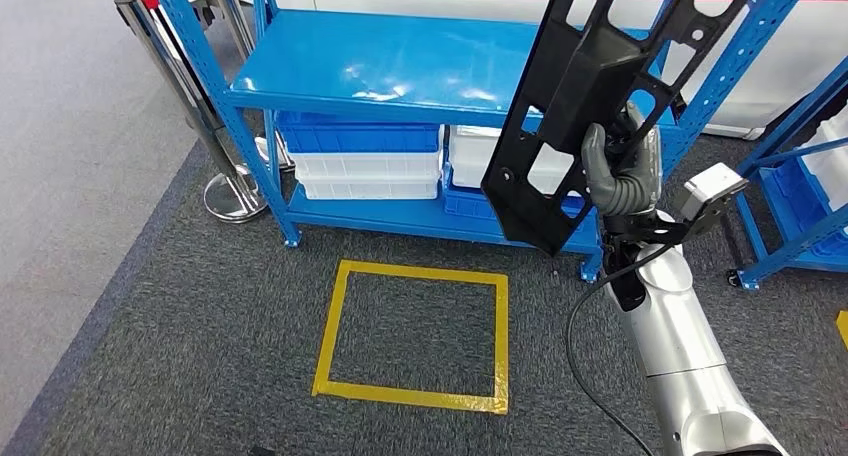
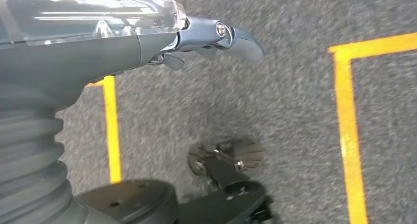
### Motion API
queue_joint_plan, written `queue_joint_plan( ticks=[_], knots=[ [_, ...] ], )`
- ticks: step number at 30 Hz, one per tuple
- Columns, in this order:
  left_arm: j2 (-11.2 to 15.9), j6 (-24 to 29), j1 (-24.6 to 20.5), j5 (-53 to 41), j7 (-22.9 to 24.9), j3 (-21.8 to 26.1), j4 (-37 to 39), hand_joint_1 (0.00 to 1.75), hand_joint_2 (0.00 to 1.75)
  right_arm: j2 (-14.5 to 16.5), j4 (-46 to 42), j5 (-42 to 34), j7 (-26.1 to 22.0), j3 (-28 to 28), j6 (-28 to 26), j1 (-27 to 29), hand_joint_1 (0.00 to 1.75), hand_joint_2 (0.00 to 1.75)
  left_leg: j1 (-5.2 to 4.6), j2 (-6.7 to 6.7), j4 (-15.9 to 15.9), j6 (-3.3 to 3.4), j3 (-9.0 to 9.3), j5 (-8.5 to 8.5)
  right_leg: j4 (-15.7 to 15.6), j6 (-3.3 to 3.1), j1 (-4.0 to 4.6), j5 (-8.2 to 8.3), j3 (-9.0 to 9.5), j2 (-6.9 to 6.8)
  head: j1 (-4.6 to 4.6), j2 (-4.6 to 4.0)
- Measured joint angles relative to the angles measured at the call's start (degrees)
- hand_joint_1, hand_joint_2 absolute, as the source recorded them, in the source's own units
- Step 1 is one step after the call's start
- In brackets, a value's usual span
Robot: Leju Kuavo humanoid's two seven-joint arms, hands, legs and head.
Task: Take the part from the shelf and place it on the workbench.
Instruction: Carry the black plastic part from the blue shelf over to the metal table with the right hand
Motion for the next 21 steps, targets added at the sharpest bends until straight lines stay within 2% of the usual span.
queue_joint_plan(
  ticks=[1, 2, 3, 4, 5, 6, 7, 8, 9, 11, 12, 13, 14, 16, 17, 18, 19, 20, 21],
  knots=[
    [0.0, 0.0, 0.1, 0.0, 0.0, 0.0, 0.0, 0.0, 1.75, -0.1, 0.0, 0.1, -0.1, -0.1, -0.1, 0.2, 1.75, 1.75, 0.15, 0.01, 3.8, -0.23, -0.74, -2.11, 0.1, -0.03, 0.02, 0.56, -0.73, 0.0, 0.0, -0.01],
    [0.0, 0.0, 0.1, 0.0, -0.1, 0.0, 0.0, 0.0, 1.75, -0.2, 0.0, 0.2, -0.2, -0.2, -0.2, 0.4, 1.75, 1.75, 0.27, 0.01, 6.8, -0.44, -0.97, -3.01, 0.2, 0.04, 0.02, 1.09, -1.49, 0.0, 0.0, 0.0],
    [0.0, -0.1, 0.1, 0.0, -0.1, 0.0, 0.0, 0.0, 1.75, -0.2, 0.0, 0.4, -0.2, -0.2, -0.4, 0.6, 1.75, 1.75, 0.37, 0.01, 8.1, -0.61, -0.35, -2.74, 0.4, 0.15, -0.01, 1.6, -2.28, 0.0, 0.0, -0.01],
    [0.0, -0.1, 0.1, 0.1, -0.1, 0.0, 0.0, 0.0, 1.75, -0.3, -0.1, 0.6, -0.3, -0.3, -0.5, 0.8, 1.75, 1.75, 0.46, 0.02, 7.0, -0.7, 1.27, -1.44, 0.6, 0.32, -0.06, 2.03, -3.02, 0.0, 0.0, 0.0],
    [0.0, -0.2, 0.1, 0.1, -0.1, 0.0, 0.0, 0.0, 1.75, -0.4, -0.1, 0.8, -0.3, -0.4, -0.7, 0.9, 1.75, 1.75, 0.55, 0.02, 4.1, -0.73, 3.76, 0.09, 0.8, 0.54, -0.13, 2.41, -3.71, 0.0, 0.0, 0.0],
    [0.0, -0.2, 0.0, 0.1, -0.1, 0.0, 0.0, 0.0, 1.75, -0.5, -0.2, 0.8, -0.3, -0.4, -0.7, 1.0, 1.75, 1.75, 0.58, 0.0, 0.3, -0.69, 6.51, 0.76, 1.1, 0.82, -0.17, 2.74, -4.34, 0.01, 0.0, -0.01],
    [0.0, -0.2, 0.0, 0.1, -0.2, 0.0, 0.0, 0.0, 1.75, -0.6, -0.3, 0.9, -0.4, -0.5, -0.8, 1.0, 1.75, 1.75, 0.45, -0.08, -3.6, -0.51, 8.97, 0.77, 1.3, 1.14, -0.18, 3.07, -4.84, -0.01, 0.01, -0.01],
    [0.0, -0.2, 0.0, 0.1, -0.2, 0.0, 0.0, 0.0, 1.75, -0.7, -0.5, 0.9, -0.4, -0.6, -0.8, 1.0, 1.75, 1.75, 0.28, -0.18, -6.2, -0.24, 10.53, 0.48, 1.3, 1.49, -0.19, 3.51, -5.15, -0.04, 0.01, 0.0],
    [0.0, -0.2, 0.1, 0.1, -0.2, 0.0, 0.0, 0.0, 1.75, -0.8, -0.6, 0.9, -0.5, -0.7, -0.9, 1.0, 1.75, 1.75, 0.06, -0.29, -7.7, 0.06, 11.19, 0.07, 1.2, 1.85, -0.21, 4.03, -5.34, -0.06, 0.01, 0.0],
    [0.0, -0.2, 0.2, 0.2, -0.3, 0.0, 0.0, 0.0, 1.75, -1.0, -0.6, 0.9, -0.5, -0.8, -1.1, 1.0, 1.75, 1.75, -0.03, -0.33, -8.3, 0.87, 10.99, 0.81, 0.8, 2.55, -0.3, 4.94, -5.54, -0.05, 0.02, -0.01],
    [0.0, -0.2, 0.2, 0.2, -0.3, 0.0, 0.0, 0.0, 1.75, -1.0, -0.6, 1.0, -0.6, -0.9, -1.3, 1.0, 1.75, 1.75, 0.04, -0.23, -8.5, 1.34, 10.69, 1.34, 1.0, 2.84, -0.33, 4.46, -5.81, 0.02, 0.02, -0.01],
    [0.0, -0.2, 0.1, 0.4, -0.3, 0.0, 0.0, 0.0, 1.75, -1.1, -0.6, 1.1, -0.6, -1.0, -1.5, 0.9, 1.75, 1.75, 0.13, -0.12, -8.7, 1.9, 10.22, 1.95, 2.3, 3.04, -0.34, 2.85, -6.38, 0.1, 0.02, -0.01],
    [0.1, -0.2, 0.0, 0.5, -0.2, 0.0, 0.0, 0.0, 1.75, -1.2, -0.5, 1.3, -0.7, -1.2, -1.9, 0.7, 1.75, 1.75, 0.2, -0.01, -8.8, 2.41, 9.62, 2.61, 4.8, 3.16, -0.36, 0.33, -7.25, 0.17, 0.03, -0.01],
    [0.1, -0.1, -0.1, 0.7, -0.1, 0.0, 0.0, 0.0, 1.75, -1.2, -0.1, 2.3, -0.8, -1.5, -2.8, 0.4, 1.75, 1.75, -0.1, 0.04, -8.7, 2.91, 8.07, 3.74, 12.5, 3.24, -0.36, -5.28, -9.25, 0.32, 0.03, 0.0],
    [0.1, -0.1, 0.0, 0.7, -0.1, 0.0, 0.0, 0.0, 1.75, -1.3, 0.1, 2.9, -0.9, -1.5, -3.3, 0.4, 1.75, 1.75, -0.22, 0.03, -8.5, 2.95, 7.27, 4.28, 15.9, 3.27, -0.35, -6.63, -9.77, 0.38, 0.03, 0.01],
    [0.1, -0.1, 0.0, 0.8, -0.1, 0.0, 0.0, 0.0, 1.75, -1.3, 0.3, 3.7, -1.1, -1.6, -3.7, 0.4, 1.75, 1.75, -0.32, 0.04, -8.3, 2.95, 6.44, 4.8, 17.9, 3.24, -0.34, -6.63, -9.53, 0.43, 0.03, 0.01],
    [0.1, -0.1, 0.0, 0.8, -0.1, 0.0, 0.0, 0.0, 1.75, -1.3, 0.4, 4.5, -1.3, -1.6, -4.2, 0.5, 1.75, 1.75, -0.4, 0.03, -8.1, 2.91, 5.61, 5.28, 17.7, 3.12, -0.33, -5.48, -8.31, 0.44, 0.03, 0.01],
    [0.1, -0.1, 0.0, 0.8, 0.0, 0.0, 0.0, 0.0, 1.75, -1.3, 0.5, 5.5, -1.5, -1.6, -4.8, 0.7, 1.75, 1.75, -0.45, 0.02, -7.8, 2.82, 4.77, 5.75, 15.6, 2.91, -0.3, -3.95, -6.08, 0.46, 0.03, 0.01],
    [0.0, 0.0, 0.0, 0.8, 0.1, 0.0, 0.0, 0.0, 1.75, -1.3, 0.4, 6.8, -1.6, -1.6, -5.8, 0.8, 1.75, 1.75, -0.49, 0.0, -7.5, 2.69, 4.01, 6.2, 11.9, 2.59, -0.21, -3.16, -3.21, 0.51, 0.02, 0.01]
  ],
)
